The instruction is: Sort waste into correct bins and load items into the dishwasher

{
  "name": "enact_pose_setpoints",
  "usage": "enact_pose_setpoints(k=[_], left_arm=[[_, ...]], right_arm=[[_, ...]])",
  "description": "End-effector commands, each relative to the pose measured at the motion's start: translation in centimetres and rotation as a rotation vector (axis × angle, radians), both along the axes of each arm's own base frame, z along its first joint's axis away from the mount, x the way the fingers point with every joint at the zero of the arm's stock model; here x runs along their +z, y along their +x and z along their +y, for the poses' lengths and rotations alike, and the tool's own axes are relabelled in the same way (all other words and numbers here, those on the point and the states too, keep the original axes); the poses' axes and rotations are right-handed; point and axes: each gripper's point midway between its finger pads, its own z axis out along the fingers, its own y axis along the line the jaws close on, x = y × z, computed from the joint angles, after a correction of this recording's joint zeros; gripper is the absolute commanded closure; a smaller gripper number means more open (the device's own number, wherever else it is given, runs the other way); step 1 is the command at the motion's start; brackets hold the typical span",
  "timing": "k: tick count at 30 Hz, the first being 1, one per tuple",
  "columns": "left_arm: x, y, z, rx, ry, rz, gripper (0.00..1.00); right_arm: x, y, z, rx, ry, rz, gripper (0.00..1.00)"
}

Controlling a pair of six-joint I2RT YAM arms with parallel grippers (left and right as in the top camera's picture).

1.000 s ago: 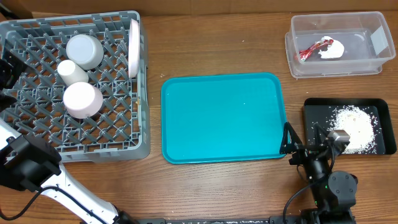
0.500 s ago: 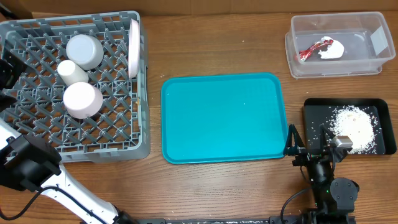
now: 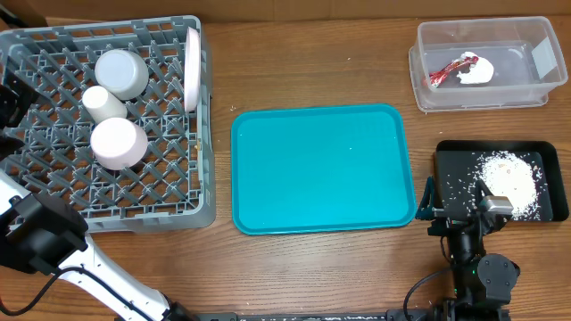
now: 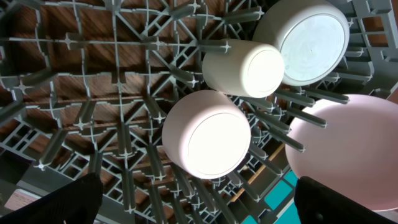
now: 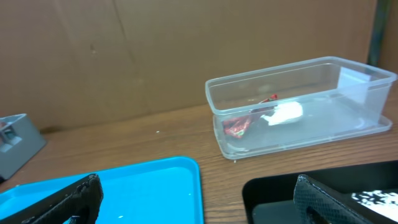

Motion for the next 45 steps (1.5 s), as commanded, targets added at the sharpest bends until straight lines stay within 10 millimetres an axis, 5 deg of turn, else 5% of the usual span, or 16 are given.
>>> enact_pose_setpoints(k=[1,45], left_arm=[[0.73,-0.08,-0.35,0.001,0.013,-0.006,0.0],[-0.12,0.29,-0.44,-0.006,0.001,0.007,0.0]], right_arm=[[-0.19,-0.03,-0.58,-0.031,-0.015,-0.003,0.0],[-0.17,-0.03,-0.57,-0.031,-0.015,-0.004,0.0]])
